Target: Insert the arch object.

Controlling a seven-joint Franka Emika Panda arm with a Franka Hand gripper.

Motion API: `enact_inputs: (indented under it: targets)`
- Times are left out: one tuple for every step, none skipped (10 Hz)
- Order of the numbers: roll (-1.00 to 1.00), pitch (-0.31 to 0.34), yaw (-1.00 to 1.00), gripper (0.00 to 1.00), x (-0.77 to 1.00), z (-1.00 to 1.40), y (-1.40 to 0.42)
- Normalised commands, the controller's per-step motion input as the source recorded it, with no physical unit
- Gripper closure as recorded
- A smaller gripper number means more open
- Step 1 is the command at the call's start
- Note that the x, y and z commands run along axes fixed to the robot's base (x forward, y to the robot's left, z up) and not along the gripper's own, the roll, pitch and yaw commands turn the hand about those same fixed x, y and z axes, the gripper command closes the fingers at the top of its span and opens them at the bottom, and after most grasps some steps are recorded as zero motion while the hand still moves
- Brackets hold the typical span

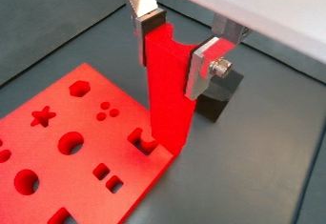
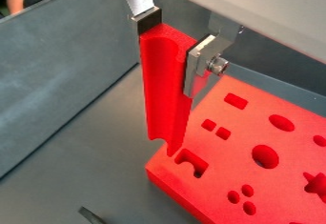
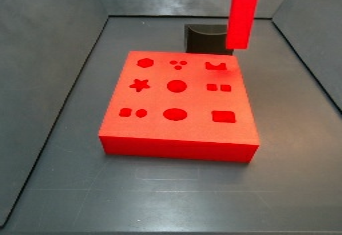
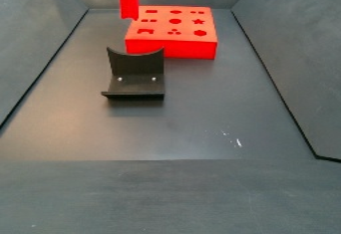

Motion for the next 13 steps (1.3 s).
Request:
enact_inputs:
  targets:
    - [0.28, 0.203, 0.2, 1.0, 0.25, -0.06, -0.17]
    - [0.4, 0.304, 0.22, 1.0, 0.35, -0.01, -0.16]
    - [0.37, 0.316, 0.17, 1.0, 0.42, -0.04, -0.16]
    - [0.37, 0.321, 0.19, 1.0, 0.46, -0.06, -0.11]
    - [0.4, 0.324, 0.19, 1.0, 0.4, -0.01, -0.13]
    - [0.0, 0.097, 0.05, 1.0, 0.31, -0.02, 0.0]
    - [-0.01, 0.0, 0.0, 1.0, 0.0, 0.0, 0.02]
    - [-0.36, -0.19, 0.0, 1.0, 0.0, 0.0, 0.27]
    - [-0.5, -0.24, 0.16, 1.0, -0.03, 0.0, 0.3]
    - [-0.37, -0.236, 0.39, 1.0, -0.16, 0.16, 0.0]
    - [-0.33, -0.197, 0.45, 1.0, -0.02, 0.15, 0.0]
    - [-0.16, -0.134, 0.31, 1.0, -0.07, 0.0, -0.06]
    - [0.04, -0.016, 0.17, 1.0, -0.13, -0.05, -0.11]
